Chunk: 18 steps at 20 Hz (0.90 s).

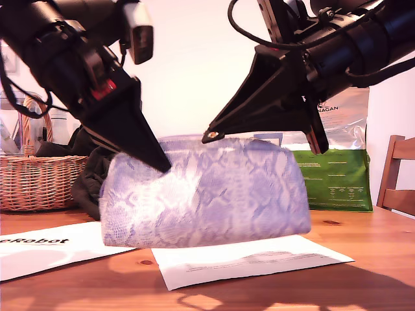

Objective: Open the zipper in the zip bag in front of you

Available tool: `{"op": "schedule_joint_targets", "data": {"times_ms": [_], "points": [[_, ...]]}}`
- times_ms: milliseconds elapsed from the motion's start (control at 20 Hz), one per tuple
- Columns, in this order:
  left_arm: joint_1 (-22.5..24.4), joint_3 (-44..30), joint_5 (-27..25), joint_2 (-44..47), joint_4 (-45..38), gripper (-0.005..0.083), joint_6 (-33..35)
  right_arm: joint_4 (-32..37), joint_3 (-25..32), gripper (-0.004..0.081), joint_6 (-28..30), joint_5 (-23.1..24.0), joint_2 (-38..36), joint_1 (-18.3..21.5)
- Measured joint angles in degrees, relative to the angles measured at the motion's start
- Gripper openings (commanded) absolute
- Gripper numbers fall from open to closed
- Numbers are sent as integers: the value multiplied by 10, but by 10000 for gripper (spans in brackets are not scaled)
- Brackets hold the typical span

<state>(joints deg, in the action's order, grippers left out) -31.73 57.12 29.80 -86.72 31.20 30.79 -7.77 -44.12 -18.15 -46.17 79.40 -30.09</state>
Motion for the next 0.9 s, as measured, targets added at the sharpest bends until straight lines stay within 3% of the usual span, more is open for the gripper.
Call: {"op": "schedule_joint_targets", "data": {"times_ms": [250,900], "points": [[-2,5,-58,0,-5,-20,24,-24,0,-13,0,5,0,0],[-1,5,-78,0,-5,-20,52,-73,0,-13,5,19,0,37]]}}
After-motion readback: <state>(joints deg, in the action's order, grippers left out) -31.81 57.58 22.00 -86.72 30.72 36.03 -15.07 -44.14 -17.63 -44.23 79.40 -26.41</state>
